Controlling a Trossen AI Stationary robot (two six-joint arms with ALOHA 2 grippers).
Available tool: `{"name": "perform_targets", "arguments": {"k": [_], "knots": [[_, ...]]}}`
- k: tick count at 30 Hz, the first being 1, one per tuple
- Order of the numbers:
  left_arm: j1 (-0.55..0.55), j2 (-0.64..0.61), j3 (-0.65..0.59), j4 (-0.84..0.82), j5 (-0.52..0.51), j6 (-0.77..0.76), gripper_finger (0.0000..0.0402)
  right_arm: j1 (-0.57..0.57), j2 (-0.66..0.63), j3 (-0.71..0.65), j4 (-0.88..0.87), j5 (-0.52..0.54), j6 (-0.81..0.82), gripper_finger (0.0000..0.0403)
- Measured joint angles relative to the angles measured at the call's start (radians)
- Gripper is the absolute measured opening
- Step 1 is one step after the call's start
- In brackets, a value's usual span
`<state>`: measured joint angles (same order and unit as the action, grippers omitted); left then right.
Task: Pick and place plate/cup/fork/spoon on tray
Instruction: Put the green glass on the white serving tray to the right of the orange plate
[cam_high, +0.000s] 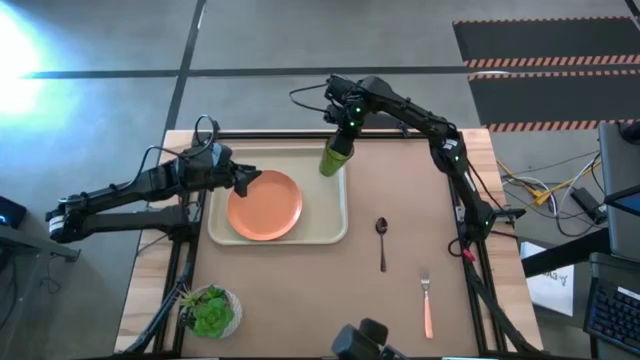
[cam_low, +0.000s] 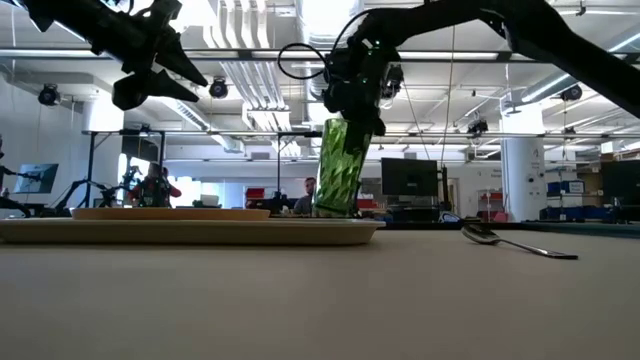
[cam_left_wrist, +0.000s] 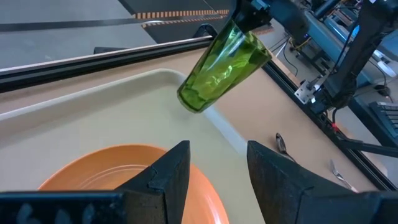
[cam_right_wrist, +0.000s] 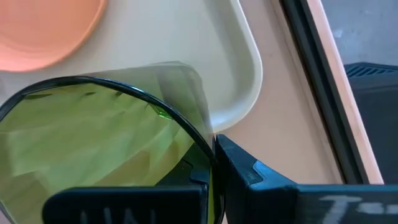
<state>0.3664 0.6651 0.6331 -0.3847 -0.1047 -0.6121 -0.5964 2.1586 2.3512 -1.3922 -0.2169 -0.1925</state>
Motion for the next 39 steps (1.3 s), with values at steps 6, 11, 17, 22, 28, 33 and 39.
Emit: {"name": "perform_targets", "arguments": {"k": [6,11,17,22,28,33,39], "knots": [[0.000,0.002,0.000,0.000,0.000,0.020,0.0141,0.015,0.004,0.000,0.006,0.000,0.017,0.0008],[0.000,0.002,0.000,0.000,0.000,0.019,0.0141,0.034,0.004,0.000,0.012,0.000,0.029,0.0008],[0.000,0.002,0.000,0.001,0.001,0.019,0.0141,0.051,0.004,0.000,0.019,-0.030,0.036,0.0008],[0.000,0.002,0.000,0.001,0.006,0.018,0.0141,0.052,0.004,0.000,0.034,-0.055,0.048,0.0008],[0.000,0.002,0.000,0.001,0.007,0.018,0.0141,0.051,0.004,0.000,0.041,-0.053,0.045,0.0008],[0.000,0.002,0.000,0.001,0.009,0.018,0.0141,0.051,0.004,-0.002,0.040,-0.044,0.044,0.0008],[0.000,0.002,0.000,0.001,0.009,0.018,0.0141,0.052,0.004,-0.042,0.041,-0.011,0.042,0.0008]]}}
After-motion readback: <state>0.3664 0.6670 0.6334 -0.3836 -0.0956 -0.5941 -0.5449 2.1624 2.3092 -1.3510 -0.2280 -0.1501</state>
